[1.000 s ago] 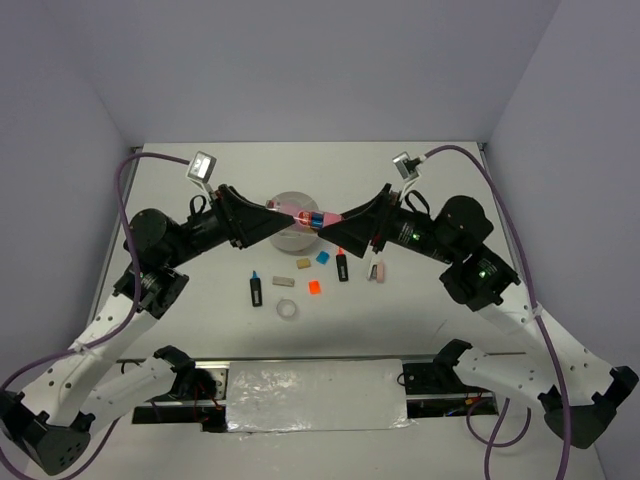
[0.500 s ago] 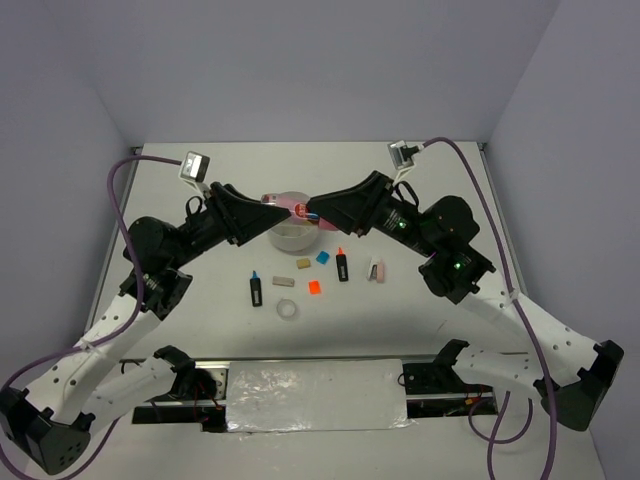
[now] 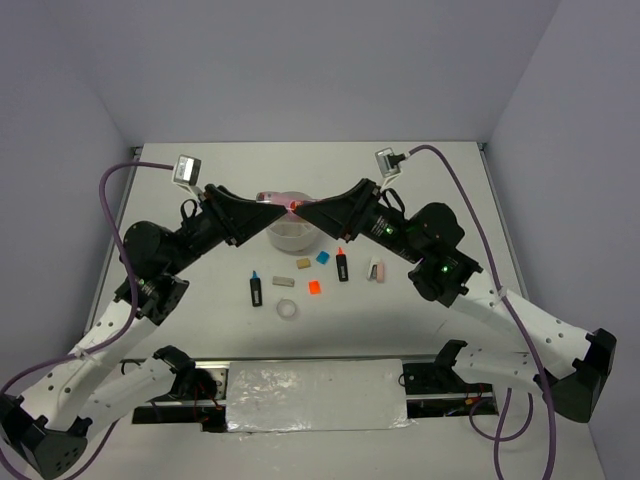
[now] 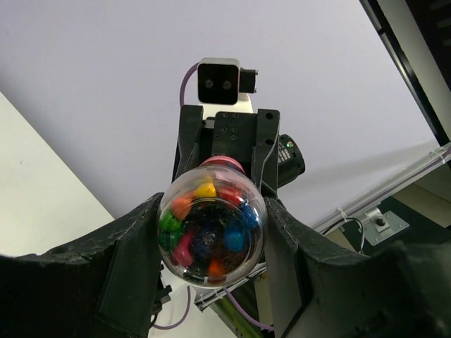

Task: Sort the stationery into containers
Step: Place the stationery in the storage box.

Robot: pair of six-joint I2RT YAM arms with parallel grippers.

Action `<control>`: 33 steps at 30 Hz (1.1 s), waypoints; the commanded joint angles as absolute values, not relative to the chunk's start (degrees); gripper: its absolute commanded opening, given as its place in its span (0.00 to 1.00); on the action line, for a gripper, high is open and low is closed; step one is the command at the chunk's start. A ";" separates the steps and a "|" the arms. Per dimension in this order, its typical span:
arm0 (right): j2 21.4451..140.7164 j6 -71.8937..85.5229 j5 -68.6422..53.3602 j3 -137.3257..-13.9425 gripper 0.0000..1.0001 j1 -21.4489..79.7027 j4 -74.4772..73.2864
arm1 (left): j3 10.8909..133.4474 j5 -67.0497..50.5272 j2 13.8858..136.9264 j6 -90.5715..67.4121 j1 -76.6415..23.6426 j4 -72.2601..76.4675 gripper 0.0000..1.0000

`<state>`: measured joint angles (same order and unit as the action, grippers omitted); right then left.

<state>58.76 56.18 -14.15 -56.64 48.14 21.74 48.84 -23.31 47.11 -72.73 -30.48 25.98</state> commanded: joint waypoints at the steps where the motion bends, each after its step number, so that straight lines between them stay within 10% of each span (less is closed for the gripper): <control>1: 56.69 55.72 -11.34 -56.69 0.41 48.60 26.02 | 48.87 -19.17 46.58 -71.54 -30.50 28.91 0.00; 3: 56.52 55.46 -10.99 -56.08 0.31 48.60 26.45 | 49.22 -19.25 47.19 -71.20 -30.41 29.00 0.00; 5: 55.99 55.46 -9.50 -55.55 0.00 48.60 26.81 | 49.92 -20.29 47.98 -70.84 -30.41 28.74 0.00; 8: 55.63 53.36 -9.75 -57.29 0.00 48.25 24.01 | 51.85 -21.18 49.30 -68.65 -30.50 23.84 0.14; 9: 55.72 52.48 -9.84 -58.17 0.00 47.99 22.86 | 52.64 -21.01 49.57 -66.47 -30.41 21.38 0.22; 12: 56.07 48.79 -11.33 -62.04 0.00 46.67 16.01 | 56.15 -16.63 49.74 -61.01 -30.41 8.21 0.95; 13: 56.07 46.87 -11.42 -63.09 0.00 46.15 11.04 | 58.16 -15.05 49.92 -59.60 -30.15 1.39 0.99; 23: 61.33 31.65 -8.62 -78.19 0.00 36.92 -22.98 | 75.33 24.33 55.73 -57.38 -26.47 -53.84 0.99; 33: 96.57 17.33 1.93 -111.59 0.00 37.00 -46.64 | 70.66 25.49 48.42 -52.48 -26.02 -59.67 0.99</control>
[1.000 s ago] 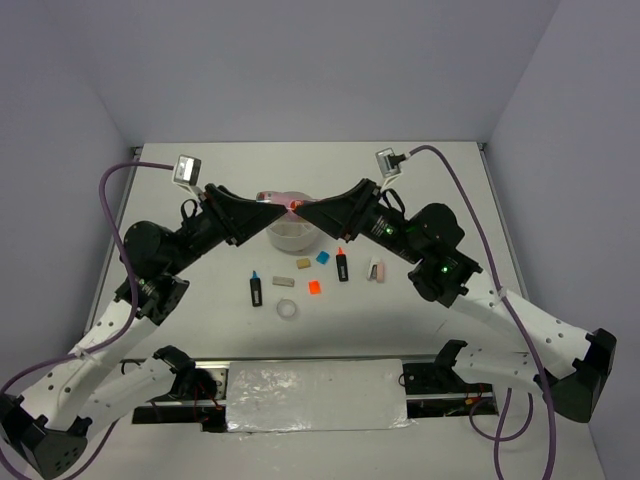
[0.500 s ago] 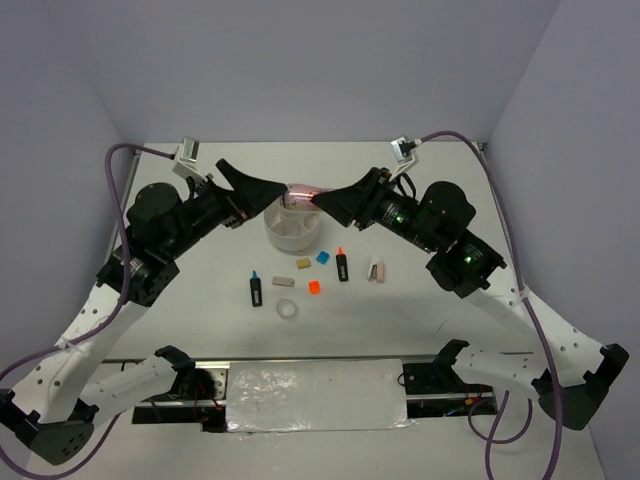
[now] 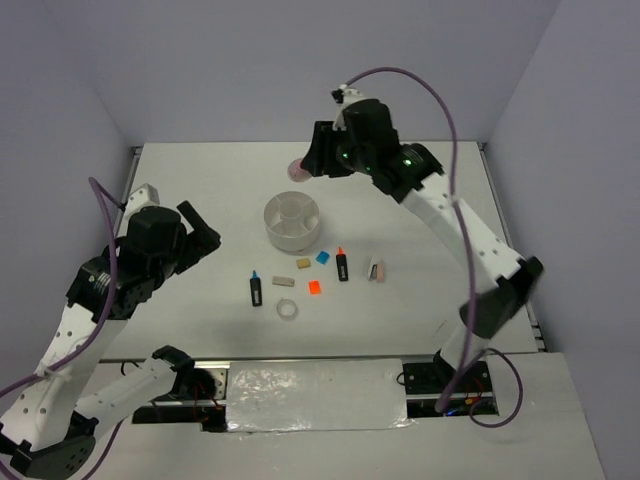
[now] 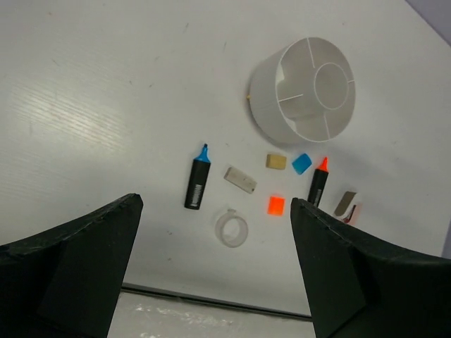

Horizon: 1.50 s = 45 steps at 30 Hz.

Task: Sort the stationery into containers
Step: Place the stationery in the storage box.

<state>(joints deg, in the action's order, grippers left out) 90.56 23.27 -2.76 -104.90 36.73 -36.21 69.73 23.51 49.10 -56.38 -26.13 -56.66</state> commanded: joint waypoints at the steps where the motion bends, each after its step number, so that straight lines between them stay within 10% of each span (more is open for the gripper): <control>1: 99.29 16.71 2.19 -118.67 0.00 37.09 -48.76 | 70.75 24.53 48.69 -49.60 -26.02 -60.03 0.99; 45: 123.31 9.49 2.99 -130.61 0.00 40.96 -52.29 | 60.91 17.93 51.77 -37.71 -26.02 -57.04 0.99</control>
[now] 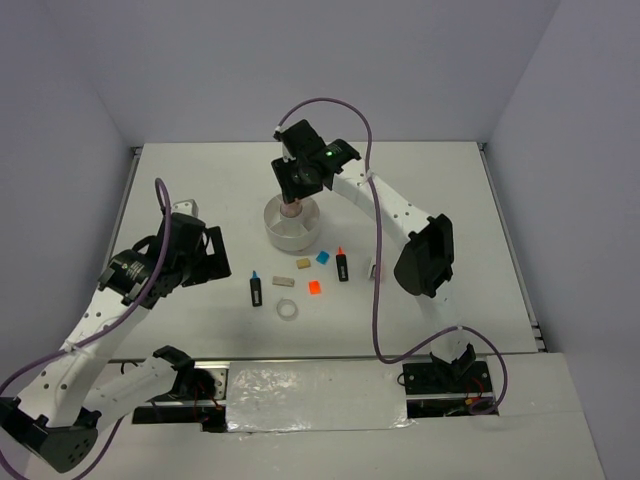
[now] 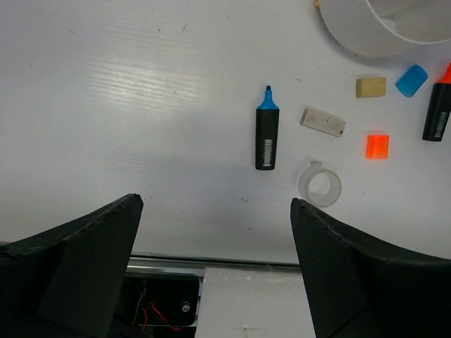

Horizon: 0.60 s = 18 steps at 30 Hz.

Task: Sort the stationery into containers
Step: Place the stationery in the storage box.

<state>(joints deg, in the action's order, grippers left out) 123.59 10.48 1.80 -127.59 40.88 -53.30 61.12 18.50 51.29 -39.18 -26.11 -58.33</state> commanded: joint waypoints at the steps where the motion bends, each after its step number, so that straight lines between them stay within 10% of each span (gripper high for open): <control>1: 123.22 9.41 3.16 -130.34 0.03 41.04 -52.03 | 60.82 17.84 51.77 -37.62 -26.02 -56.95 0.99; 11: 123.22 9.05 2.90 -133.67 0.76 41.04 -53.61 | 59.24 15.74 53.09 -36.13 -25.93 -54.93 0.99; 12: 123.22 9.14 2.90 -134.03 0.98 40.96 -53.70 | 58.72 14.95 53.17 -35.86 -25.93 -54.24 0.99; 18: 120.25 10.28 2.81 -137.99 1.00 40.26 -55.19 | 56.61 12.04 54.31 -34.98 -25.93 -51.95 0.99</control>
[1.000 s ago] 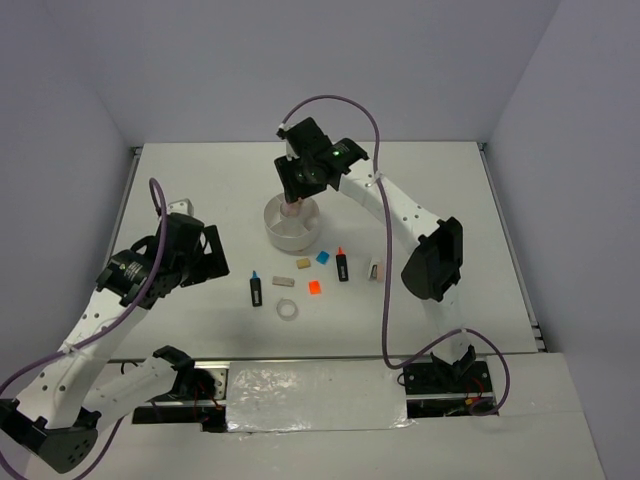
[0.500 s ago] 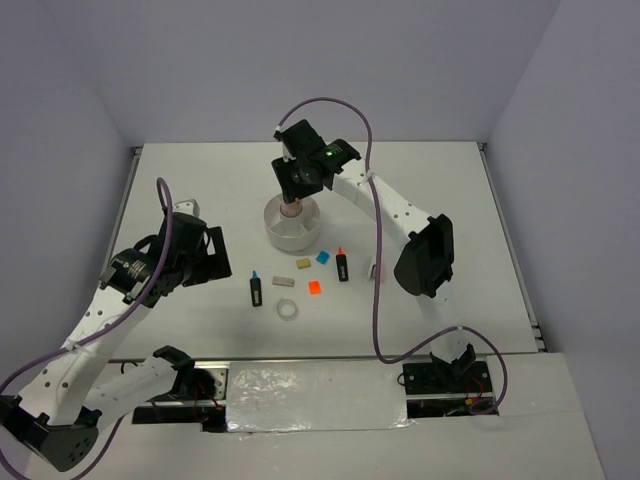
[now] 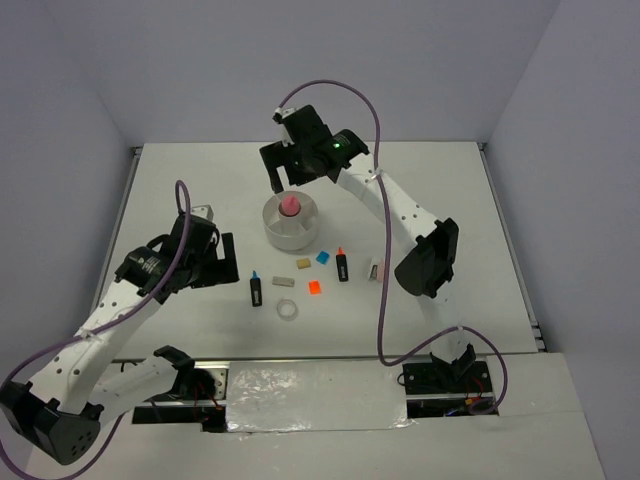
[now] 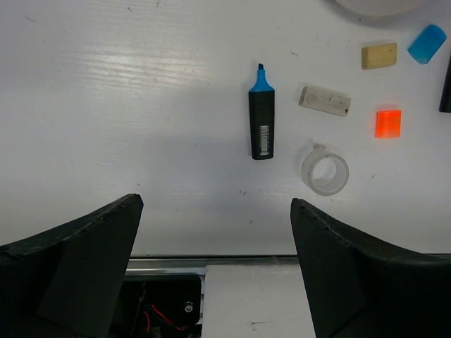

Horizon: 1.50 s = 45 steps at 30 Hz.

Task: Sort the stationery into containers
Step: Place the stationery in the storage box, then pick up the pen from the center of the board.

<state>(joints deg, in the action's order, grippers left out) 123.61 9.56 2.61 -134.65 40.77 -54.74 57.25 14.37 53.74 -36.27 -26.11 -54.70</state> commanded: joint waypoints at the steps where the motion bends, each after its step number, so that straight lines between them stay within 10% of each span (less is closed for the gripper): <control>1: 119.19 10.54 2.81 -137.64 1.00 39.91 -55.20 | 56.34 11.52 54.58 -35.24 -25.93 -51.42 0.99; 18: 86.32 19.86 5.28 -89.76 0.95 39.29 -44.30 | 48.16 11.94 70.39 -42.01 -35.24 -38.68 0.91; 37: 78.84 19.95 3.60 -83.59 0.94 39.64 -43.95 | 43.25 16.70 85.60 -47.46 -35.33 -26.99 0.69; 45: 76.82 23.28 2.39 -80.17 1.00 39.99 -39.74 | 40.34 16.17 85.35 -50.00 -35.86 -26.62 0.19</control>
<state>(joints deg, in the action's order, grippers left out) 79.18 20.82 3.64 -82.13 39.48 -44.71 43.38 16.88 84.38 -47.29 -35.40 -25.89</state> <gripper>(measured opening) 0.996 0.333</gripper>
